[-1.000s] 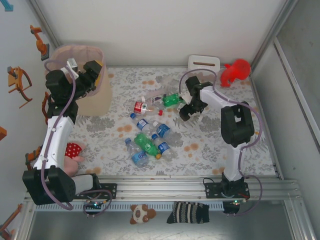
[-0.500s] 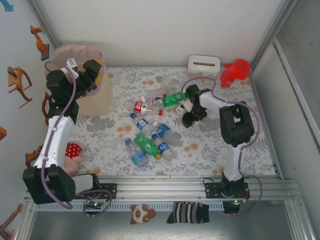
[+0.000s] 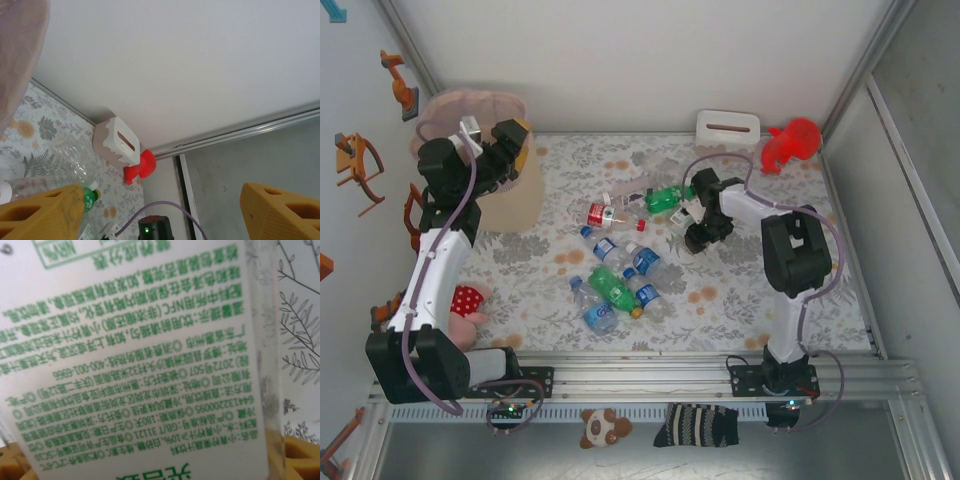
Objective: Put the plastic bottles in the bin
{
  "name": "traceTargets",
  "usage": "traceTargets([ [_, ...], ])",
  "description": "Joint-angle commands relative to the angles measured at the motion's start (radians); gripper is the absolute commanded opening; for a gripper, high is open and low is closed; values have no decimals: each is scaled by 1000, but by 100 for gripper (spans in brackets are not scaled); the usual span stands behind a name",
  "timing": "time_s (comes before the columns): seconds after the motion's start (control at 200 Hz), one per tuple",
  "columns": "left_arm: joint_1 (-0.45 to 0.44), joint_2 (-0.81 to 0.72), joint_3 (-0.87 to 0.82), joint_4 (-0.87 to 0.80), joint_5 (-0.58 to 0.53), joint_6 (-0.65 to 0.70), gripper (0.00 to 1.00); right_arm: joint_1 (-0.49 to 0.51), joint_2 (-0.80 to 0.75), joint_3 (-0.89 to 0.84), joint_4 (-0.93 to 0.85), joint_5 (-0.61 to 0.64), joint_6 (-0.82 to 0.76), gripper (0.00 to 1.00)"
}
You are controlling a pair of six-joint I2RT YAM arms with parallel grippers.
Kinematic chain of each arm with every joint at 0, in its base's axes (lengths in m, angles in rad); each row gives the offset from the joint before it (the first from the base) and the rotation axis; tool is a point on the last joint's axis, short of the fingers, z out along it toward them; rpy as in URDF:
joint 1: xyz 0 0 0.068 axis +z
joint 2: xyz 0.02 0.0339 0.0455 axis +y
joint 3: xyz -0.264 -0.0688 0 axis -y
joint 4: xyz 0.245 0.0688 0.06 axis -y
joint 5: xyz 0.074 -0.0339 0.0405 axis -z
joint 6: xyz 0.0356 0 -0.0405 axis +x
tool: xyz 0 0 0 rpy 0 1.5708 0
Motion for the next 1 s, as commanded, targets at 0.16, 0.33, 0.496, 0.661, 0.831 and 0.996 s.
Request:
traceTargets([
  [0.16,-50,32,162,-236,71,281,81,43,-227,-47,36,43,-22,53],
  [0.33,-71,54,225,-300,200,419,78,95,-350,-65,59,66,-93,53],
  [0.496,-102,59,296,-462,260,617,76,172,-479,-87,85,74,-232,52],
  [0.661,-154,65,365,-629,274,794,75,273,-579,-93,91,106,-423,51],
  [0.831,-243,97,447,-830,271,963,74,394,-631,-64,72,204,-623,46],
  [0.996,-352,140,510,-1021,209,1123,74,503,-666,-73,110,350,-837,41],
])
